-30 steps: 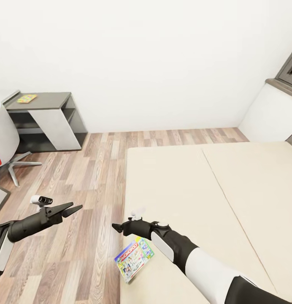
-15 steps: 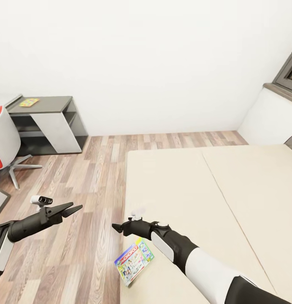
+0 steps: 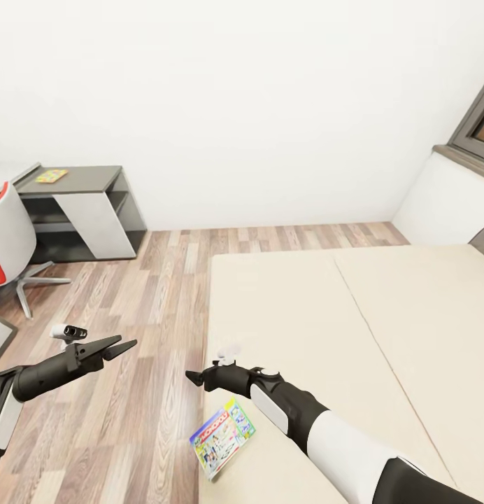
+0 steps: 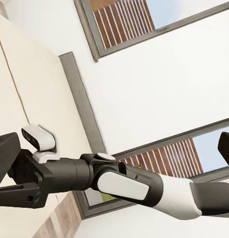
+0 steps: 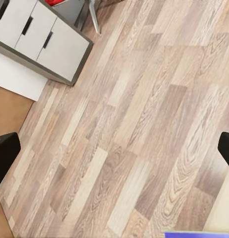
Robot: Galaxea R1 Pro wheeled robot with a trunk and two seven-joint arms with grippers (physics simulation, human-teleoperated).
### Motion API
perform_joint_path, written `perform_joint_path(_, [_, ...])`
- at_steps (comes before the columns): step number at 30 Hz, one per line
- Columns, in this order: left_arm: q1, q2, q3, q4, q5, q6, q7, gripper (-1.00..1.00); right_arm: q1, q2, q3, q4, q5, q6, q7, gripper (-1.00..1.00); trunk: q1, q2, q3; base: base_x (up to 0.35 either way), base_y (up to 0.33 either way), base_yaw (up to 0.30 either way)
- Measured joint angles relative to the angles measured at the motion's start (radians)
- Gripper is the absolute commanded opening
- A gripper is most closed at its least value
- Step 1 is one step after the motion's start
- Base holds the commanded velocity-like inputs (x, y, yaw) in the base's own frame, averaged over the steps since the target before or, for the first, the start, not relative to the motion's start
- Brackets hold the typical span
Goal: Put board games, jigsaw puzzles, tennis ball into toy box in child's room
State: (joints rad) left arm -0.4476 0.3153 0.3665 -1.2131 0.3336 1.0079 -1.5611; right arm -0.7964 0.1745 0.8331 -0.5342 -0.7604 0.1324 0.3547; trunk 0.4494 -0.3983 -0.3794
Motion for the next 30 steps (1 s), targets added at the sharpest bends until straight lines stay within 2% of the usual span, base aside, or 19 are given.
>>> perform_joint_path(30, [0.0,0.0,0.0,0.0,0.0,0.0,0.0,1.0,0.0,0.0,0.001,0.0,0.001,0.0,-0.002,1.0,0.0,0.0,0.049,0.0,0.0,0.0])
